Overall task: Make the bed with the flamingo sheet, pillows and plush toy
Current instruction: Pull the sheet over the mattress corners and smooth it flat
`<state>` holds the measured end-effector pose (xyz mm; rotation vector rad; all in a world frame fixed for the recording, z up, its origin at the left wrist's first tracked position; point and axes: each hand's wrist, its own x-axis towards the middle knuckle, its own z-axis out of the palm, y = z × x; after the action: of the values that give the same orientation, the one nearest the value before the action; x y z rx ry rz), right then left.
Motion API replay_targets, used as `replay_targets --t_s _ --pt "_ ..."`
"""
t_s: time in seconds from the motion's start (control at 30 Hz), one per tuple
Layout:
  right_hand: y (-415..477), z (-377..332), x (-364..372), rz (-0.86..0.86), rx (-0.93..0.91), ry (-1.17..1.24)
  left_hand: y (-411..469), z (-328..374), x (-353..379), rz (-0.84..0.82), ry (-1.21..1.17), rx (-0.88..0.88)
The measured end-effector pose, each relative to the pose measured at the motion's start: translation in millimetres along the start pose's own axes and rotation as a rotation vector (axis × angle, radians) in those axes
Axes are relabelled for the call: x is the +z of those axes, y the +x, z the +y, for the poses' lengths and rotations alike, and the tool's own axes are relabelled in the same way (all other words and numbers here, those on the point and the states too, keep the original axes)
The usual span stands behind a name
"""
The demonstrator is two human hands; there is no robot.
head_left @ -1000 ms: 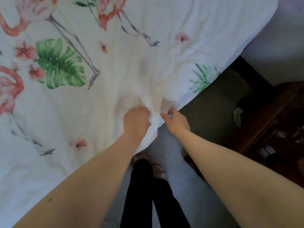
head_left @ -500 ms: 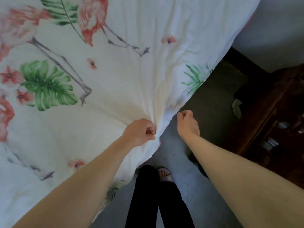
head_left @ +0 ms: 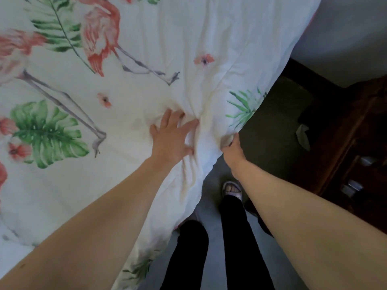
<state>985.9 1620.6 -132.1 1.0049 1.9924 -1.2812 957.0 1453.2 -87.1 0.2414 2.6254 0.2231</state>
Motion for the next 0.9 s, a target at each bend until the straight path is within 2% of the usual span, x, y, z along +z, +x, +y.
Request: replay_targets --t_s 0.13,0.4,0.6,0.77,0.9 --pt "13 -7 -7 -0.077 0.023 0.229 11 5 0 0.004 0.089 -0.036" --pt "36 -6 -36 -0.051 0.037 0.043 25 23 -6 -0.027 0.172 -0.088" --pt "53 -6 -22 -0.129 0.153 0.281 26 31 -4 -0.063 0.183 -0.117" --pt "50 2 -33 0.053 0.112 0.049 27 38 -8 -0.091 0.179 -0.128" --pt "32 26 -68 0.259 0.219 -0.041 16 42 -9 -0.049 0.126 -0.100"
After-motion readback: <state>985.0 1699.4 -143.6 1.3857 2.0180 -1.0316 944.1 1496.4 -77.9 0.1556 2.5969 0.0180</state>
